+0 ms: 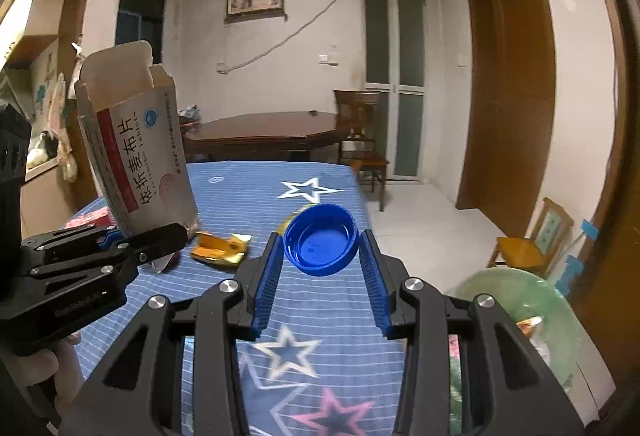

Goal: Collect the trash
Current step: 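Carry the medicine box and blue cap over the green bin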

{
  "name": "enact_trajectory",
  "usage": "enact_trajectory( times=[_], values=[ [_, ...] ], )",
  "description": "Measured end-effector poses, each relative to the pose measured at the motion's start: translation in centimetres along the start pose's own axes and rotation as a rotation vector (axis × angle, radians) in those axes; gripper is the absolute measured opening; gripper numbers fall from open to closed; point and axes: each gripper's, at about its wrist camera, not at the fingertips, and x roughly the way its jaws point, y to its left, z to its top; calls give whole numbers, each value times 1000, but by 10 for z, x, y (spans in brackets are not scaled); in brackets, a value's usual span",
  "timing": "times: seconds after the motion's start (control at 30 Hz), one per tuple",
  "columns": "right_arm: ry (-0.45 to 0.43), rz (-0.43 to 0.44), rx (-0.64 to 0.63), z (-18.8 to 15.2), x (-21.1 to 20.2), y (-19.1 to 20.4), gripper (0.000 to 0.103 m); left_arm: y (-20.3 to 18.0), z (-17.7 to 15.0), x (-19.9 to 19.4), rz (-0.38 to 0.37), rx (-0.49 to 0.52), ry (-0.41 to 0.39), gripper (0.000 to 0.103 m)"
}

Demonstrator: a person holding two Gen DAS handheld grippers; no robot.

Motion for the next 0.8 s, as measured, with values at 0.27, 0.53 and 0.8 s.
enact_trajectory(
  times=[0.27, 0.53, 0.8],
  values=[
    [27, -91, 26, -3, -5, -54, 38, -51, 11, 38, -90, 55, 19, 21],
    [73, -177, 81, -12, -4, -112, 38, -110, 19, 87, -215, 106, 64, 21],
    [180, -202, 162, -35, 10, -172, 38, -161, 15, 154, -335, 126, 179, 22]
  ],
)
